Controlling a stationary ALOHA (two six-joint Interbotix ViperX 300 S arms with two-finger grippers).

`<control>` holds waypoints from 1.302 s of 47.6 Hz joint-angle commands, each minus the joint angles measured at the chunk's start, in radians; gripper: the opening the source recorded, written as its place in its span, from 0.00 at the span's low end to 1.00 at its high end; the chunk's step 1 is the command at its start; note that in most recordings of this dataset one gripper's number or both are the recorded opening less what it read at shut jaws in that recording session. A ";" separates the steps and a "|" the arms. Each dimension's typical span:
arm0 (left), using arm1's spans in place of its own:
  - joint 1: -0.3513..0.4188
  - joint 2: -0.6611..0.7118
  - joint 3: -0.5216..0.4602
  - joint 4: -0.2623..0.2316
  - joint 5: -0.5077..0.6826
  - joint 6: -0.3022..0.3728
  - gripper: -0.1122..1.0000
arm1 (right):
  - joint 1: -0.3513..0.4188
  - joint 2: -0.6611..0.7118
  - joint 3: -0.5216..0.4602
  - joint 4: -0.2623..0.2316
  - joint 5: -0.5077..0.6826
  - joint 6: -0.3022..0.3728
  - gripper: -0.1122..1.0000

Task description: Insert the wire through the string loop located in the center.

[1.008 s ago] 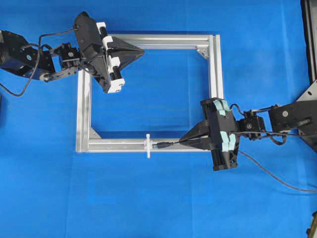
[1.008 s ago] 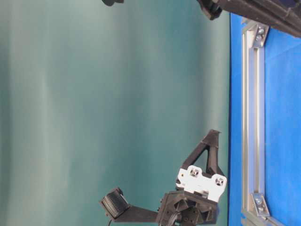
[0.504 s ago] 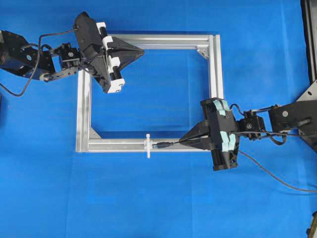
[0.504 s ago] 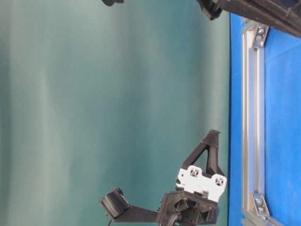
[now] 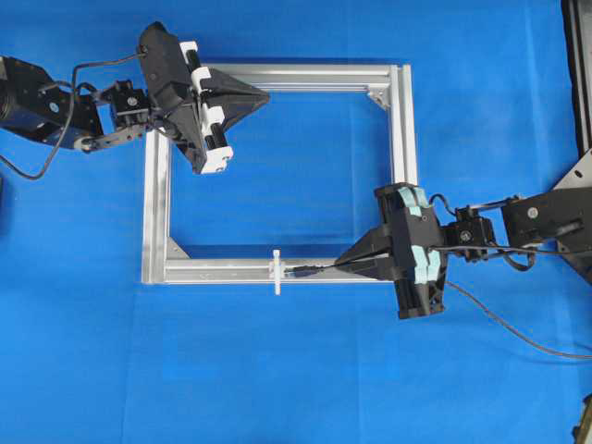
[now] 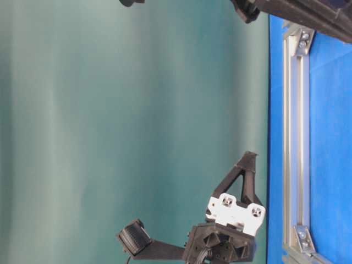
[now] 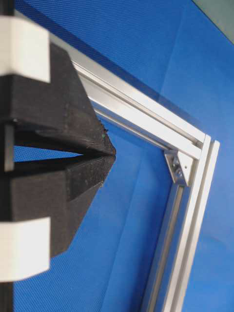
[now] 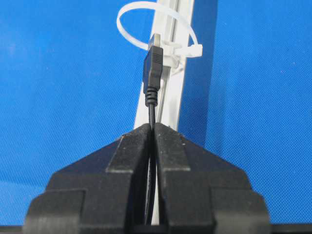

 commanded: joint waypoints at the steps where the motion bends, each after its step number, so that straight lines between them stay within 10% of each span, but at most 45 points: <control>1: -0.003 -0.031 -0.009 0.003 -0.009 0.000 0.10 | 0.002 -0.008 -0.018 0.002 -0.011 0.000 0.08; 62: -0.003 -0.031 -0.012 0.003 -0.009 0.000 0.10 | 0.003 0.026 -0.069 0.002 -0.006 0.000 0.08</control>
